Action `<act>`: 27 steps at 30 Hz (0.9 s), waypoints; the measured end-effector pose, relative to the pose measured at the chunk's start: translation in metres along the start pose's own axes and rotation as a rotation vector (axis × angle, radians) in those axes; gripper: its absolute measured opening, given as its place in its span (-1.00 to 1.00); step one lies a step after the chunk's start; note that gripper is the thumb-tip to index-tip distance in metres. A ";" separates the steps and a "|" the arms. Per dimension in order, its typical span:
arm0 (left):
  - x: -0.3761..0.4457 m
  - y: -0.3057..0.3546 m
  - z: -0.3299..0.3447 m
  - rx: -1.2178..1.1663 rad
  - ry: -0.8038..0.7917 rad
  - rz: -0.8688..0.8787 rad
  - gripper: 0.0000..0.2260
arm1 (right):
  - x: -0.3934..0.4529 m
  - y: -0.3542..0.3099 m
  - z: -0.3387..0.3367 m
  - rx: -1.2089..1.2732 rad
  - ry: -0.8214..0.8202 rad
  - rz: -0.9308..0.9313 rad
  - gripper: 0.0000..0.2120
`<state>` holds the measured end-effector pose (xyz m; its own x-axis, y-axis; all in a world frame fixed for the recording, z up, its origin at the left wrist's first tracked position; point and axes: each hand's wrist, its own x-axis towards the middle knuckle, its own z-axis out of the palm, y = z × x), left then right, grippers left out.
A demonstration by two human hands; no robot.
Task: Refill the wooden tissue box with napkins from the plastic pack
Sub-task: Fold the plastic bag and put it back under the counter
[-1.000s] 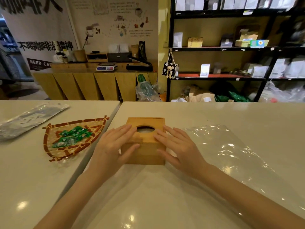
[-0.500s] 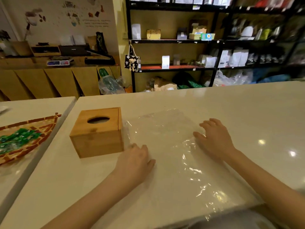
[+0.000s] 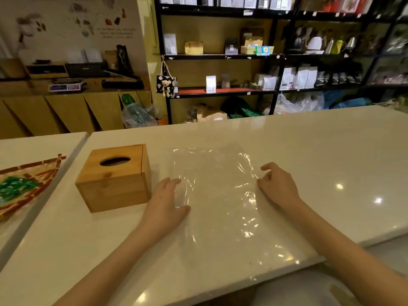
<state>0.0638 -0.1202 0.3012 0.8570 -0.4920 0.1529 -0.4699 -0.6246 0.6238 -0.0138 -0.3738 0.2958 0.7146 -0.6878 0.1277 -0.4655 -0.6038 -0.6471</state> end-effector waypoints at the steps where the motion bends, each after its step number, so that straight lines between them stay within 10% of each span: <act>1: 0.002 0.000 -0.001 -0.123 0.032 -0.029 -0.41 | 0.000 0.001 -0.002 0.048 0.006 -0.002 -0.64; 5: 0.007 0.000 -0.005 -0.681 0.027 -0.271 -0.45 | -0.001 0.008 -0.010 0.302 -0.011 -0.011 -0.66; 10: 0.014 0.000 -0.017 -0.840 -0.012 -0.300 -0.61 | -0.001 0.011 -0.030 0.746 -0.089 0.060 -0.82; 22: 0.036 0.032 -0.065 -0.182 0.182 0.100 -0.57 | -0.001 -0.028 -0.102 0.415 -0.021 -0.253 -0.62; 27: 0.041 0.043 -0.083 -0.064 0.350 0.225 -0.74 | 0.006 -0.041 -0.116 0.247 0.141 -0.349 -0.85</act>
<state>0.0962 -0.1164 0.3979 0.7596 -0.3692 0.5354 -0.6491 -0.4809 0.5894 -0.0512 -0.4005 0.4103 0.7210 -0.5182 0.4601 -0.0586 -0.7071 -0.7047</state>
